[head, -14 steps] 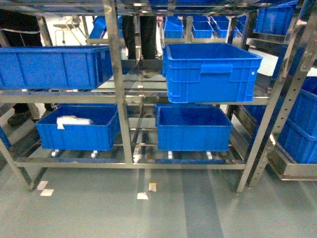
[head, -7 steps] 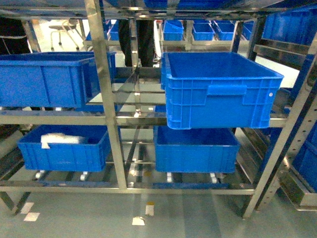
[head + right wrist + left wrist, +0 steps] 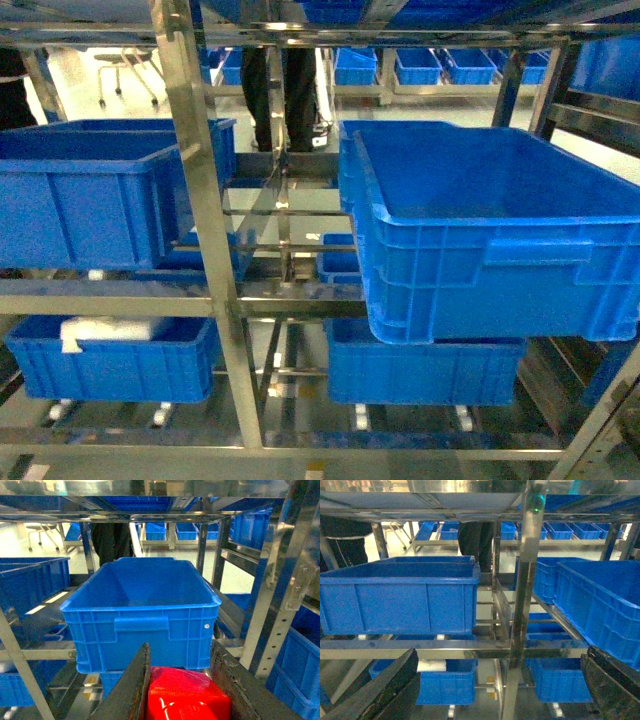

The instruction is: Pick red block from blue box to shelf

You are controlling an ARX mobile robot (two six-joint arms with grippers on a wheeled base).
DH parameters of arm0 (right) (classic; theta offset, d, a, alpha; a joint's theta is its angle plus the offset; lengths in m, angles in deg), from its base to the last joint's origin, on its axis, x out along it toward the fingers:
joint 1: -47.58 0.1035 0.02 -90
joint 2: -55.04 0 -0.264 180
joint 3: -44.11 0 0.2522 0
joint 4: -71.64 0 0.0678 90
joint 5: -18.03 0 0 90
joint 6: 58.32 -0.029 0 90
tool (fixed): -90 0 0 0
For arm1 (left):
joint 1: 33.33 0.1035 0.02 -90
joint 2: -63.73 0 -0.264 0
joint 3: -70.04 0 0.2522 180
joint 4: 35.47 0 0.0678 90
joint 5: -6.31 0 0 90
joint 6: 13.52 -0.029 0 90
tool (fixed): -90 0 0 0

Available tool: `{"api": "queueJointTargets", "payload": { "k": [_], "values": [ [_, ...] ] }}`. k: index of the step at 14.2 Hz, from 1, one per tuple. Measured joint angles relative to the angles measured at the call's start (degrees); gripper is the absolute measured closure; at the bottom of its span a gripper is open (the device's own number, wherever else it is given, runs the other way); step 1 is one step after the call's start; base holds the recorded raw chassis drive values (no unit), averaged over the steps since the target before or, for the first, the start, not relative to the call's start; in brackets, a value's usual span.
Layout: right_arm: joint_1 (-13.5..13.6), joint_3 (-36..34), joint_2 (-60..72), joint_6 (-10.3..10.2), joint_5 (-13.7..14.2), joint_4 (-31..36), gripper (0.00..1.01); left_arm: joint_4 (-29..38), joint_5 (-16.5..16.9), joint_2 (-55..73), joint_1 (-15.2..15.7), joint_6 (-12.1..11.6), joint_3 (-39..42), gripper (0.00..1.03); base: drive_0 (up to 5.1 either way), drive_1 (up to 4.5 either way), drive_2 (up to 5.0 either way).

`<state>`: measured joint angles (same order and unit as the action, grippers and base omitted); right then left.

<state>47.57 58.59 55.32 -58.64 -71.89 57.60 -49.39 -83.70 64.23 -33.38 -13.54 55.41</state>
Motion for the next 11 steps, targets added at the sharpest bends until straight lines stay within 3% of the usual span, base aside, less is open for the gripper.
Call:
{"api": "queueJointTargets", "payload": {
  "k": [8, 11],
  "values": [
    [0.00, 0.00, 0.00, 0.00, -0.09, -0.11, 0.72, -0.07, -0.02, 0.00, 0.00, 0.00, 0.00, 0.05, -0.1, 4.10, -4.3],
    [0.00, 0.00, -0.02, 0.00, -0.09, 0.46, 0.72, 0.31, -0.02, 0.00, 0.00, -0.02, 0.00, 0.05, 0.0, 0.00, 0.0]
  ]
}}
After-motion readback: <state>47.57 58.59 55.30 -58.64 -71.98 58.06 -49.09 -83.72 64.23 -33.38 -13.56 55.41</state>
